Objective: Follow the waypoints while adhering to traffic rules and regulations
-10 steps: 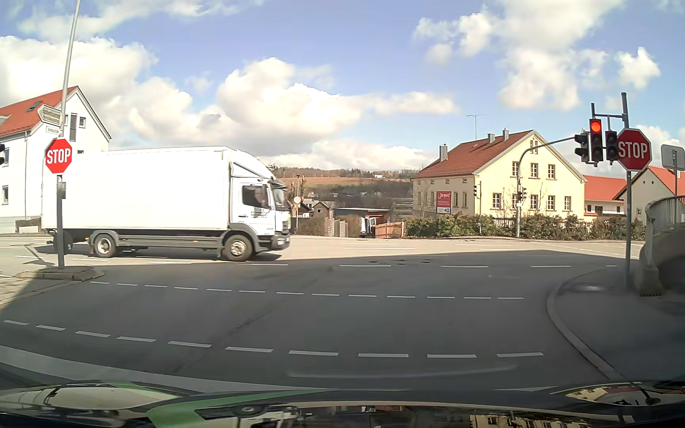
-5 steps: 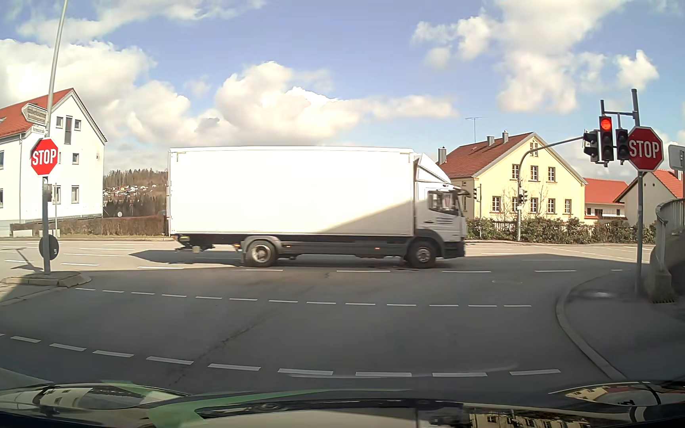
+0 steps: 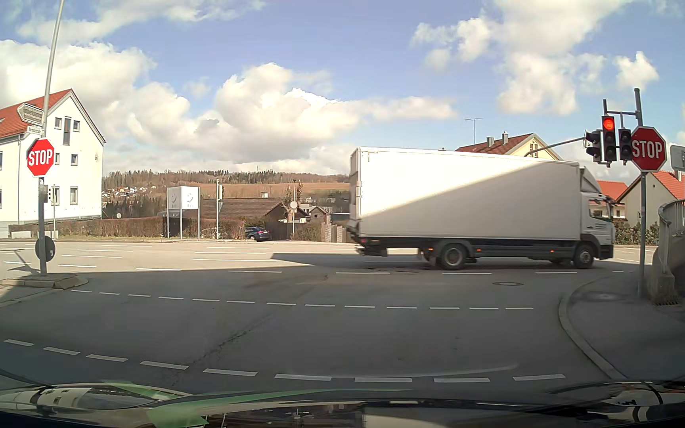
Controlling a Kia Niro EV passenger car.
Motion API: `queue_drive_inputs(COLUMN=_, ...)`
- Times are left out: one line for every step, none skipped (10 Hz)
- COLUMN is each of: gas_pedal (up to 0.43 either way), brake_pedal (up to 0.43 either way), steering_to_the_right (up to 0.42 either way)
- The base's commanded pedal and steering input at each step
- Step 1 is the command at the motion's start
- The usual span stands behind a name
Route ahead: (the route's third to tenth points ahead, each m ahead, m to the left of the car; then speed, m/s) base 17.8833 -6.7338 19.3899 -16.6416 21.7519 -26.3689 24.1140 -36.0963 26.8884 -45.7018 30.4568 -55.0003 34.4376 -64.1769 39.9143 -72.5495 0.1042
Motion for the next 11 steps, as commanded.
queue_drive_inputs(gas_pedal=0.000, brake_pedal=0.335, steering_to_the_right=0.027)
queue_drive_inputs(gas_pedal=0.000, brake_pedal=0.335, steering_to_the_right=0.027)
queue_drive_inputs(gas_pedal=0.000, brake_pedal=0.335, steering_to_the_right=0.027)
queue_drive_inputs(gas_pedal=0.000, brake_pedal=0.335, steering_to_the_right=0.027)
queue_drive_inputs(gas_pedal=0.000, brake_pedal=0.335, steering_to_the_right=0.027)
queue_drive_inputs(gas_pedal=0.000, brake_pedal=0.335, steering_to_the_right=0.027)
queue_drive_inputs(gas_pedal=0.000, brake_pedal=0.335, steering_to_the_right=0.027)
queue_drive_inputs(gas_pedal=0.000, brake_pedal=0.341, steering_to_the_right=0.027)
queue_drive_inputs(gas_pedal=0.000, brake_pedal=0.348, steering_to_the_right=0.027)
queue_drive_inputs(gas_pedal=0.000, brake_pedal=0.354, steering_to_the_right=0.027)
queue_drive_inputs(gas_pedal=0.000, brake_pedal=0.354, steering_to_the_right=0.027)
